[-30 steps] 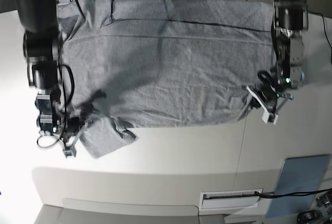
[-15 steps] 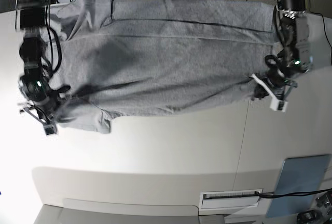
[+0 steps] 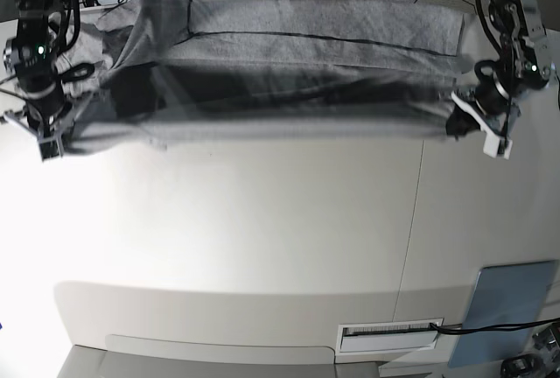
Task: Fold the T-shirt properly
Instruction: 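Lift both corners and fold the shirt half over toward the grippers' base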
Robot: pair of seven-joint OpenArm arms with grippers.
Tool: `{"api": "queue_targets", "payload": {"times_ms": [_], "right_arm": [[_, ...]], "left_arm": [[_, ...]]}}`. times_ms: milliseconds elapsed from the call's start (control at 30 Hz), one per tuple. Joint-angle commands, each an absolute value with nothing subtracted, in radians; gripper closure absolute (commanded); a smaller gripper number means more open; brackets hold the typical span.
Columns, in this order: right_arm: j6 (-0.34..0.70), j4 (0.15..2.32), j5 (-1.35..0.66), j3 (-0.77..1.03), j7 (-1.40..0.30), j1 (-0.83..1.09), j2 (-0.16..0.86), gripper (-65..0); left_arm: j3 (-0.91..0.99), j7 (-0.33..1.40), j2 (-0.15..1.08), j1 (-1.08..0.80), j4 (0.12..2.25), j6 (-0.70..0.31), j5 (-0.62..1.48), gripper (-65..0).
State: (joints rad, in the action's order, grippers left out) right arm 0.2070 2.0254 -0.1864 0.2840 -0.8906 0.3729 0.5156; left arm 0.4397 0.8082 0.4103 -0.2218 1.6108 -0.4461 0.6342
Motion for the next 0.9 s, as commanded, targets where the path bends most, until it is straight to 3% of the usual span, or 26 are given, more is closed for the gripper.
{"api": "queue_targets", "payload": {"times_ms": [0,467,867], "right_arm": [[0.195,2.056,-0.175,0.304,-0.881,0.395,0.534,0.0],[0.159,2.116,-0.177,0.323,-0.917,0.679,0.500,0.0],[0.155,2.113,-0.194,0.323,-0.943,0.726,0.490,0.0]], "left_arm": [[0.448,0.788,0.430,-0.229,1.626,-0.446,0.644,0.0],[0.448,0.786,0.432,-0.336,1.626,-0.447,0.537,0.0],[0.448,0.787,0.432,-0.335,1.626,-0.447,0.516,0.0]]}}
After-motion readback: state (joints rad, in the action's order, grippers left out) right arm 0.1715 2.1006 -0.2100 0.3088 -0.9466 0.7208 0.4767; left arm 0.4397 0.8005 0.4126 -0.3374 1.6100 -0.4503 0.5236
